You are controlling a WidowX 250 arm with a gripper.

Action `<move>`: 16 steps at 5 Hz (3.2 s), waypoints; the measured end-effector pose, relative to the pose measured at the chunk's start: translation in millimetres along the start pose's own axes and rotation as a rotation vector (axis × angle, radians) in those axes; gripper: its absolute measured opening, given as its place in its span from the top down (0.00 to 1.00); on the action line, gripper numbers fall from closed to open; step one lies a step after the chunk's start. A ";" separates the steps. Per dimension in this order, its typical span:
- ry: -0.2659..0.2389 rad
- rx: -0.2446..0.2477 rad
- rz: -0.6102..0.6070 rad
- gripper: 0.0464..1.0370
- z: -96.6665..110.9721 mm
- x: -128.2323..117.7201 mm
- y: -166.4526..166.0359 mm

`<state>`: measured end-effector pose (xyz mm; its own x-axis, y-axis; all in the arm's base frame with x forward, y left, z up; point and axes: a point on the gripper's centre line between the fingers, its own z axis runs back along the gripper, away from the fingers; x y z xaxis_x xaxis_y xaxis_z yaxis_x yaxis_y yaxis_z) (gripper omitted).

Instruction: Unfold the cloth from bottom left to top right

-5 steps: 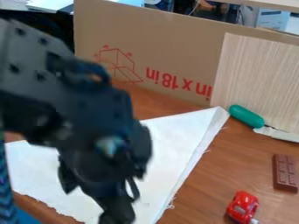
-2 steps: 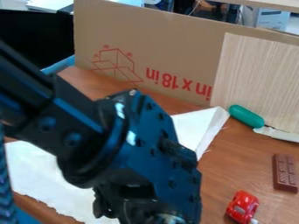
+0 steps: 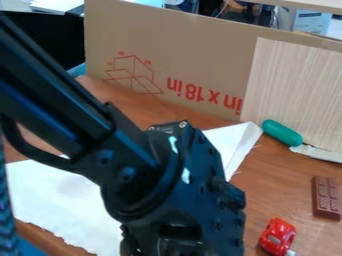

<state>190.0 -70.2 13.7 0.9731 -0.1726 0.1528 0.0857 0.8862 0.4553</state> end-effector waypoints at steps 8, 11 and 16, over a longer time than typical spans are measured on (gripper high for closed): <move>0.059 -0.088 0.054 0.98 -10.0 6.3 30.6; 0.109 -0.172 0.031 0.98 -12.6 3.6 42.3; 0.119 -0.218 0.016 0.53 -9.6 7.6 50.7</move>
<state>203.7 -22.5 29.6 0.9919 -0.1178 0.0481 0.1020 0.9623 0.2520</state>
